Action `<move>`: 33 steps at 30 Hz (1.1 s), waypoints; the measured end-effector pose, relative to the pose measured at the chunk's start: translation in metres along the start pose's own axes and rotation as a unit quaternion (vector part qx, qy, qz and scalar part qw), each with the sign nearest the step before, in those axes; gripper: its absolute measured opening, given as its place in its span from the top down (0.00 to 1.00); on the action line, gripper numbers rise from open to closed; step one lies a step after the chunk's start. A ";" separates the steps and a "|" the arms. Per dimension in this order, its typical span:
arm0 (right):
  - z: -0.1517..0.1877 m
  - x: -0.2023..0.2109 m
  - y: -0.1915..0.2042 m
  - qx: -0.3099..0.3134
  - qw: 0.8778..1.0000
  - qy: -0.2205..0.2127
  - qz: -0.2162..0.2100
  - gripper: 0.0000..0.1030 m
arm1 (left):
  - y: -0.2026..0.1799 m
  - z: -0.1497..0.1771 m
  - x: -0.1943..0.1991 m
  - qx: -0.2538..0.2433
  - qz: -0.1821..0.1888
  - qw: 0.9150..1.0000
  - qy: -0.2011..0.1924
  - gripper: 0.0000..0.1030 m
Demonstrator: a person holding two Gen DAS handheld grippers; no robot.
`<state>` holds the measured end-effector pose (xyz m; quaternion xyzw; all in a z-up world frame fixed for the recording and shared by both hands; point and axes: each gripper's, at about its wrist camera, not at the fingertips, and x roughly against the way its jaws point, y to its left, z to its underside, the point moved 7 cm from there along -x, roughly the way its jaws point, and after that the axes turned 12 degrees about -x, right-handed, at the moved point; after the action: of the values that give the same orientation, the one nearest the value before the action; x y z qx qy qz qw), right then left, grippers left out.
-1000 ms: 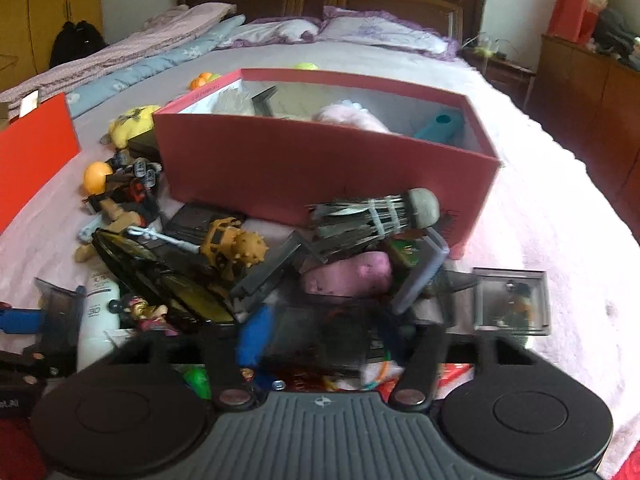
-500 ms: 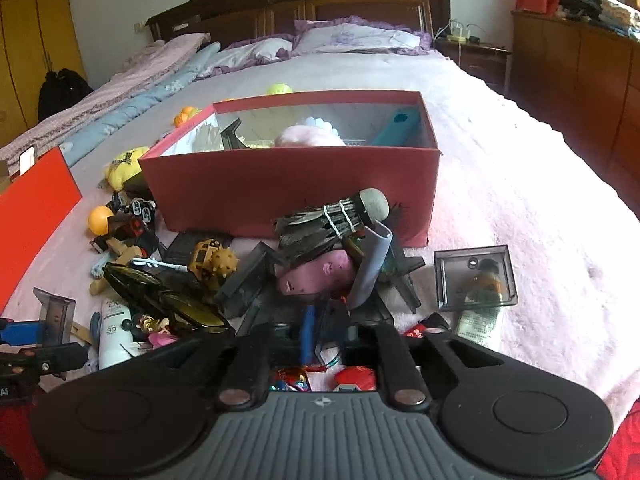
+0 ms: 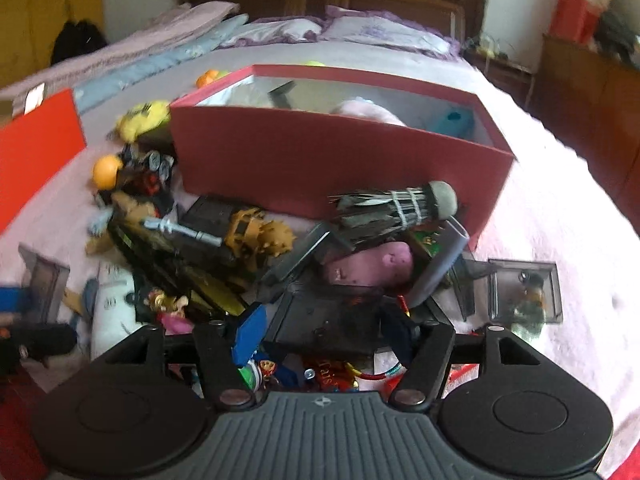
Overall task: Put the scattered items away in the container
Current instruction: 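Lift and carry both smoky cases over the red box with both tools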
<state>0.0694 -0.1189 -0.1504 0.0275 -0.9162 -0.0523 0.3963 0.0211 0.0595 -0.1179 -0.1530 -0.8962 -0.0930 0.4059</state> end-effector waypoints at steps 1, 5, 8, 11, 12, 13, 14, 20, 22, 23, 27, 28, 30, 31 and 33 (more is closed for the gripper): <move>0.001 -0.001 0.001 0.006 1.000 0.002 0.001 0.34 | 0.000 0.000 0.000 0.001 0.001 1.000 0.000 0.50; -0.005 -0.011 -0.004 -0.020 1.000 0.016 -0.004 0.36 | -0.002 -0.001 0.002 0.000 0.002 1.000 -0.003 0.50; -0.007 -0.009 -0.007 -0.032 0.999 0.019 -0.005 0.37 | -0.002 -0.004 0.006 -0.002 0.001 1.000 -0.009 0.50; -0.009 0.000 -0.011 -0.043 0.999 0.013 -0.010 0.37 | -0.002 -0.008 0.011 -0.002 0.001 1.000 -0.018 0.50; -0.009 0.005 -0.013 -0.046 0.999 0.009 -0.012 0.38 | -0.003 -0.010 0.013 -0.002 0.002 1.000 -0.020 0.50; -0.010 0.010 -0.014 -0.049 0.999 0.006 -0.015 0.39 | -0.004 -0.011 0.014 -0.003 0.004 1.000 -0.022 0.50; -0.010 0.015 -0.016 -0.052 0.998 0.002 -0.018 0.39 | -0.005 -0.013 0.016 -0.004 0.006 1.000 -0.024 0.50; -0.017 0.048 -0.029 -0.086 0.995 -0.022 -0.044 0.39 | -0.011 -0.019 0.021 -0.006 0.016 0.999 -0.034 0.50; -0.020 0.057 -0.033 -0.106 0.992 -0.028 -0.057 0.39 | -0.012 -0.020 0.023 -0.006 0.019 0.999 -0.037 0.50; -0.021 0.061 -0.036 -0.116 0.991 -0.031 -0.063 0.39 | -0.013 -0.021 0.024 -0.006 0.019 0.999 -0.039 0.50; -0.027 0.076 -0.039 -0.127 0.988 -0.046 -0.072 0.39 | -0.014 -0.026 0.031 -0.009 0.018 0.999 -0.048 0.50; -0.028 0.079 -0.039 -0.127 0.988 -0.048 -0.073 0.39 | -0.015 -0.029 0.034 -0.012 0.016 0.998 -0.053 0.50; -0.030 0.085 -0.038 -0.130 0.987 -0.052 -0.076 0.39 | -0.018 -0.036 0.039 -0.020 0.013 0.998 -0.064 0.50; -0.031 0.088 -0.038 -0.133 0.986 -0.053 -0.080 0.39 | -0.019 -0.040 0.041 -0.022 0.012 0.997 -0.069 0.50; -0.032 0.095 -0.037 -0.135 0.985 -0.056 -0.087 0.39 | -0.021 -0.048 0.044 -0.027 0.011 0.997 -0.076 0.50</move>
<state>0.0281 -0.1664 -0.0644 0.0508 -0.9155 -0.2112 0.3386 0.0191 0.0346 -0.0542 -0.1806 -0.9199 -0.1009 0.3331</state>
